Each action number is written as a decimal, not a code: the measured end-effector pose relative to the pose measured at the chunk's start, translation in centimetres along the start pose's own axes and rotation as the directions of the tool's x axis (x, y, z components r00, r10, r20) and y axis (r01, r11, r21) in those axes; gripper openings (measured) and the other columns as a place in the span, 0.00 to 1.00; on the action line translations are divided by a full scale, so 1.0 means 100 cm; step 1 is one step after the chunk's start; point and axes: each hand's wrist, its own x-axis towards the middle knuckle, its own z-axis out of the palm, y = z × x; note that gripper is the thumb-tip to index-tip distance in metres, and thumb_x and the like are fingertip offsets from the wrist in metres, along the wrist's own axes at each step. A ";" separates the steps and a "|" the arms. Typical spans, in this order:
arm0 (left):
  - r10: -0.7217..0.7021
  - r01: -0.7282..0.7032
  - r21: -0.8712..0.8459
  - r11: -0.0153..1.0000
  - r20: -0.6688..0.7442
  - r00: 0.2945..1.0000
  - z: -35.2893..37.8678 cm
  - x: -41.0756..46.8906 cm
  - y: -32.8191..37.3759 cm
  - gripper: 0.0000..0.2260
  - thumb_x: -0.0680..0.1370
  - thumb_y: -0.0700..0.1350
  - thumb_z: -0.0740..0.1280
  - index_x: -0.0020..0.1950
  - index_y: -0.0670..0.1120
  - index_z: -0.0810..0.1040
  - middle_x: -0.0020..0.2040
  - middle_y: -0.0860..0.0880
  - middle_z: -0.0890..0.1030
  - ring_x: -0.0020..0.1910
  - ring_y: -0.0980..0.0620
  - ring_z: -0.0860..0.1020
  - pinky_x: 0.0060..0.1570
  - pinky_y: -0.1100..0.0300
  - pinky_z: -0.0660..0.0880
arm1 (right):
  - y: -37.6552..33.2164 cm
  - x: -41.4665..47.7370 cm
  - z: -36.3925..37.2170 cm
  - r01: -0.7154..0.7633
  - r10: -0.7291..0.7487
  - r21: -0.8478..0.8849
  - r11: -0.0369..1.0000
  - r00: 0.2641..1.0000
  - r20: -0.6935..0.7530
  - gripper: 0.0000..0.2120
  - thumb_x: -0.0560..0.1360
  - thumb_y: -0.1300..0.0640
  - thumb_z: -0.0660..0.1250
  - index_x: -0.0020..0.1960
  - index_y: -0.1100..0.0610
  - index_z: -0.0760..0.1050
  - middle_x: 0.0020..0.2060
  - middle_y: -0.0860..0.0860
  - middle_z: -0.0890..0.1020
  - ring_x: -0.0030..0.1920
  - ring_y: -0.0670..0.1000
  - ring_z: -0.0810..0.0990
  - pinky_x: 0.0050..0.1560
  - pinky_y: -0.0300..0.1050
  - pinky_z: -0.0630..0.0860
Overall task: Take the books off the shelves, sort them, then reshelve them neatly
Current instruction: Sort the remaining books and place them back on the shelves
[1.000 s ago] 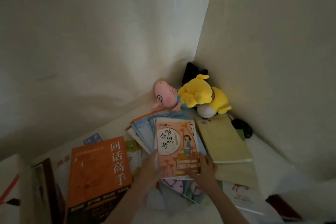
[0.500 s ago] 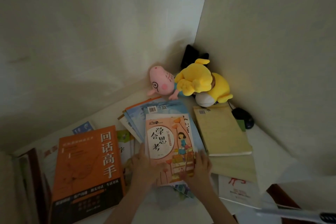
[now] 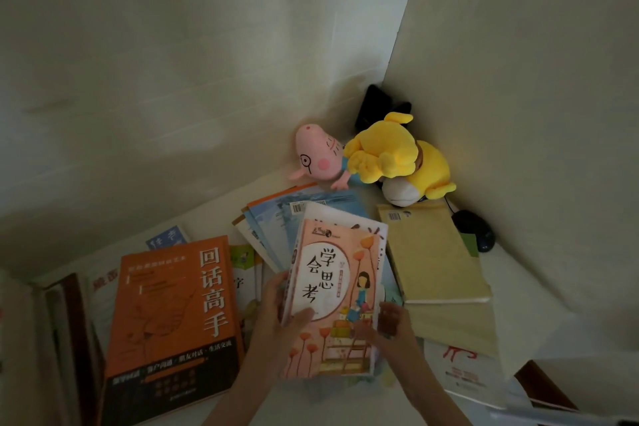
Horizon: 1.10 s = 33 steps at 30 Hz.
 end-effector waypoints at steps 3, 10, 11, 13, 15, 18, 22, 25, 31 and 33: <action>0.111 -0.110 -0.024 0.994 0.092 0.990 0.002 -0.008 0.016 0.24 0.71 0.41 0.72 0.63 0.49 0.67 0.58 0.50 0.80 0.56 0.53 0.80 0.43 0.58 0.80 | -0.021 0.003 -0.004 0.108 -0.111 0.040 0.993 0.991 0.078 0.31 0.69 0.61 0.77 0.67 0.56 0.66 0.54 0.54 0.80 0.52 0.53 0.81 0.45 0.42 0.81; 0.233 -0.244 0.080 0.966 0.133 0.963 -0.003 0.012 0.033 0.22 0.76 0.39 0.68 0.63 0.53 0.62 0.60 0.55 0.76 0.55 0.58 0.80 0.46 0.61 0.79 | -0.063 0.002 -0.015 0.407 -0.412 0.085 0.909 0.910 0.046 0.27 0.68 0.71 0.74 0.63 0.57 0.70 0.52 0.53 0.82 0.53 0.52 0.82 0.52 0.50 0.80; 0.235 -0.255 0.134 0.958 0.147 0.961 -0.005 0.015 0.031 0.21 0.77 0.37 0.66 0.63 0.53 0.61 0.61 0.56 0.74 0.56 0.60 0.78 0.47 0.64 0.78 | -0.061 0.002 -0.011 0.412 -0.414 0.040 0.910 0.910 0.038 0.25 0.68 0.72 0.72 0.61 0.57 0.70 0.50 0.53 0.81 0.51 0.50 0.82 0.51 0.48 0.80; 0.176 -0.229 0.262 0.938 0.210 0.962 -0.009 0.021 0.021 0.23 0.77 0.39 0.66 0.62 0.57 0.59 0.61 0.60 0.72 0.59 0.64 0.75 0.52 0.65 0.77 | -0.051 0.002 -0.005 0.398 -0.396 -0.076 0.914 0.917 0.038 0.19 0.69 0.67 0.73 0.56 0.59 0.70 0.48 0.54 0.80 0.49 0.46 0.81 0.54 0.51 0.79; 0.119 -0.202 0.387 0.900 0.227 0.967 -0.008 0.025 0.012 0.23 0.77 0.42 0.68 0.60 0.62 0.59 0.61 0.63 0.72 0.60 0.62 0.75 0.56 0.65 0.76 | -0.042 0.003 -0.004 0.366 -0.365 -0.127 0.922 0.930 0.025 0.19 0.68 0.62 0.75 0.55 0.61 0.71 0.48 0.55 0.80 0.50 0.48 0.81 0.56 0.54 0.78; 0.183 -0.225 0.478 0.849 0.134 0.974 -0.001 0.027 0.007 0.21 0.77 0.44 0.67 0.58 0.62 0.59 0.59 0.60 0.72 0.60 0.57 0.75 0.54 0.65 0.75 | -0.039 0.006 -0.008 0.353 -0.357 -0.108 0.929 0.934 -0.014 0.15 0.70 0.68 0.73 0.54 0.63 0.73 0.47 0.58 0.81 0.50 0.51 0.81 0.53 0.48 0.79; 0.206 -0.209 0.489 0.847 0.062 0.977 0.001 0.024 0.011 0.22 0.77 0.47 0.68 0.61 0.64 0.59 0.57 0.65 0.74 0.54 0.63 0.76 0.50 0.65 0.76 | -0.050 0.005 -0.008 0.400 -0.401 -0.107 0.910 0.916 0.016 0.21 0.70 0.65 0.74 0.61 0.60 0.73 0.52 0.53 0.83 0.52 0.49 0.82 0.50 0.42 0.80; 0.117 -0.115 0.423 0.899 0.020 0.993 -0.006 0.023 0.009 0.25 0.75 0.49 0.70 0.65 0.64 0.62 0.56 0.68 0.75 0.47 0.64 0.80 0.45 0.60 0.80 | -0.050 0.012 -0.007 0.343 -0.344 -0.130 0.930 0.939 0.014 0.23 0.71 0.62 0.74 0.62 0.57 0.69 0.54 0.50 0.80 0.55 0.48 0.80 0.52 0.44 0.79; -0.091 0.118 0.301 0.946 -0.104 0.990 -0.023 0.011 -0.011 0.20 0.74 0.41 0.71 0.59 0.55 0.66 0.52 0.56 0.78 0.42 0.57 0.81 0.35 0.62 0.80 | -0.037 0.012 0.013 0.201 -0.163 -0.197 0.960 0.968 0.193 0.12 0.74 0.58 0.71 0.56 0.53 0.74 0.50 0.49 0.82 0.51 0.50 0.82 0.44 0.38 0.79; -0.118 0.156 0.273 0.949 -0.150 0.982 -0.038 0.007 -0.019 0.21 0.74 0.40 0.70 0.61 0.54 0.66 0.53 0.56 0.78 0.46 0.55 0.80 0.40 0.56 0.81 | -0.026 0.020 0.013 0.262 -0.171 -0.472 0.842 0.959 0.227 0.17 0.74 0.44 0.70 0.60 0.48 0.74 0.56 0.47 0.78 0.60 0.49 0.76 0.58 0.44 0.73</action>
